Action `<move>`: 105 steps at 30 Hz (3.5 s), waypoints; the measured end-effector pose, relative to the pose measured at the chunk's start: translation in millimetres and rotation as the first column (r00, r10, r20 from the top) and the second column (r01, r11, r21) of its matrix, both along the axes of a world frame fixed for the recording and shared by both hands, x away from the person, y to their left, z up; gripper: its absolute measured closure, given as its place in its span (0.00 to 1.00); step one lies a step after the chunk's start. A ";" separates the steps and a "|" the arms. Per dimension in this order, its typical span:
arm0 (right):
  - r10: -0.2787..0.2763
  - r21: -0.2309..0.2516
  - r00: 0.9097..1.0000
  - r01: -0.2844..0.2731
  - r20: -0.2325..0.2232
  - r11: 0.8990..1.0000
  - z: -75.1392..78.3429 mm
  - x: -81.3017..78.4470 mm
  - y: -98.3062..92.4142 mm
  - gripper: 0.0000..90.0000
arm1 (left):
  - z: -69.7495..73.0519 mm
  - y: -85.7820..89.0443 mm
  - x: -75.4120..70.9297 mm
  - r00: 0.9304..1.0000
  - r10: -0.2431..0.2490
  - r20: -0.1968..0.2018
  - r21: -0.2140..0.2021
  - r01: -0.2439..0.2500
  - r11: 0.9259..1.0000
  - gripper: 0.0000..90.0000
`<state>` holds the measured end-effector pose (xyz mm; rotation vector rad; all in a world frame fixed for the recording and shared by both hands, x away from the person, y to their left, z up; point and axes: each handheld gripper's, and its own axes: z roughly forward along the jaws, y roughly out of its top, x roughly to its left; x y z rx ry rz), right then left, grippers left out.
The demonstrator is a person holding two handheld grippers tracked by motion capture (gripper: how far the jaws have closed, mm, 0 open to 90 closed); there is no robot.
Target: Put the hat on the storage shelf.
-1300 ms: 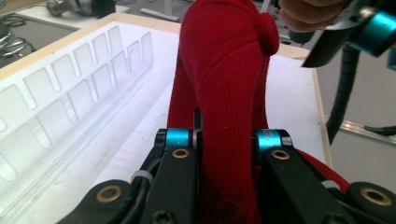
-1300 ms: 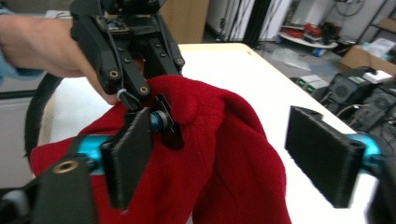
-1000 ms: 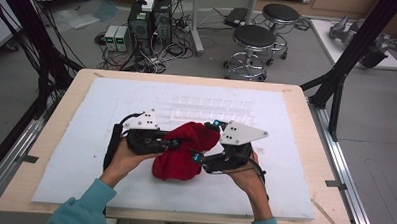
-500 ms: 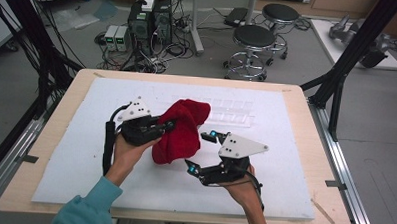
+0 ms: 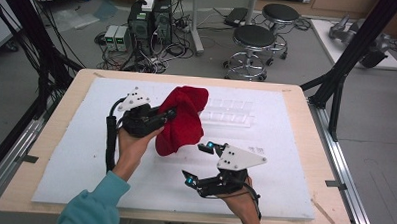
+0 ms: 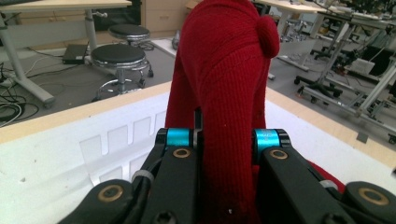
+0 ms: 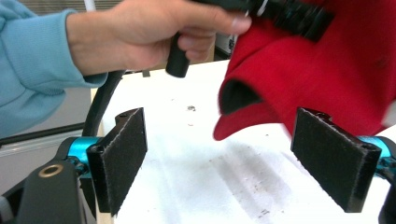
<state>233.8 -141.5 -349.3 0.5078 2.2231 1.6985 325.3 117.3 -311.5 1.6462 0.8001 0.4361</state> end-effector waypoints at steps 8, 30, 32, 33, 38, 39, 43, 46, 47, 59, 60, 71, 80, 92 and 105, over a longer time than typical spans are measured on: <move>-0.049 0.001 0.998 0.049 -0.033 0.999 -15.6 0.7 9.7 0.21 | 14.9 -15.0 -2.2 1.000 0.004 0.013 -0.018 -0.004 1.000 0.93; -0.275 0.026 0.956 0.279 -0.099 0.960 -37.2 16.7 37.9 0.43 | 14.0 -35.0 -7.8 1.000 -0.018 0.007 -0.052 0.019 0.998 0.93; -0.292 0.033 0.951 0.297 -0.101 0.954 -38.0 17.6 37.6 0.48 | 12.7 -37.8 -8.7 1.000 -0.026 0.006 -0.052 0.027 0.998 0.93; -0.297 0.043 0.950 0.303 -0.098 0.952 -38.2 18.2 36.5 0.56 | 12.0 -39.3 -9.3 1.000 -0.026 0.005 -0.054 0.027 0.998 0.93; -0.302 0.043 0.948 0.307 -0.096 0.951 -37.8 17.0 33.5 0.77 | 9.0 -41.8 -9.2 0.999 -0.034 0.001 -0.055 0.034 0.998 0.93; -0.301 0.037 0.949 0.305 -0.094 0.952 -37.9 16.9 33.5 0.82 | 8.9 -42.2 -9.2 0.999 -0.036 0.001 -0.055 0.036 0.998 0.93; -0.306 0.028 0.947 0.310 -0.102 0.950 -38.1 16.8 32.8 0.87 | 8.5 -42.3 -9.3 0.999 -0.032 0.009 -0.033 0.033 0.999 0.93; -0.312 0.037 0.943 0.318 -0.117 0.947 -38.1 17.3 28.8 0.91 | 7.0 -39.4 -8.3 1.000 -0.026 0.008 -0.024 0.026 0.999 0.93; -0.315 0.040 0.941 0.322 -0.126 0.946 -37.8 17.2 27.1 0.92 | 7.0 -39.4 -8.3 1.000 -0.026 0.008 -0.024 0.026 0.999 0.93; -0.331 0.047 0.933 0.340 -0.144 0.939 -35.9 17.2 18.2 0.95 | 6.1 -38.2 -8.0 0.998 -0.060 0.017 -0.014 0.060 0.998 0.90; -0.331 0.049 0.932 0.342 -0.147 0.939 -35.7 17.3 17.5 0.95 | 5.9 -37.8 -7.8 0.998 -0.065 0.016 -0.018 0.065 0.998 0.86; -0.340 0.051 0.927 0.352 -0.161 0.935 -33.8 20.1 8.2 0.95 | 3.8 -33.5 -3.1 0.994 -0.106 0.024 0.011 0.106 0.994 0.25; -0.363 0.055 0.918 0.375 -0.160 0.925 -26.3 25.2 -4.4 0.95 | 6.8 -13.1 1.1 0.984 -0.154 0.088 -0.011 0.156 0.988 0.13; -0.405 0.085 0.902 0.420 -0.150 0.903 -6.4 44.7 -24.2 0.95 | 5.0 18.3 2.4 0.981 -0.172 0.095 0.092 0.163 0.982 0.13; -0.459 0.008 0.885 0.460 -0.077 0.888 17.4 76.2 -43.0 0.95 | -33.1 75.4 1.7 0.983 -0.178 0.052 0.140 0.169 0.976 0.13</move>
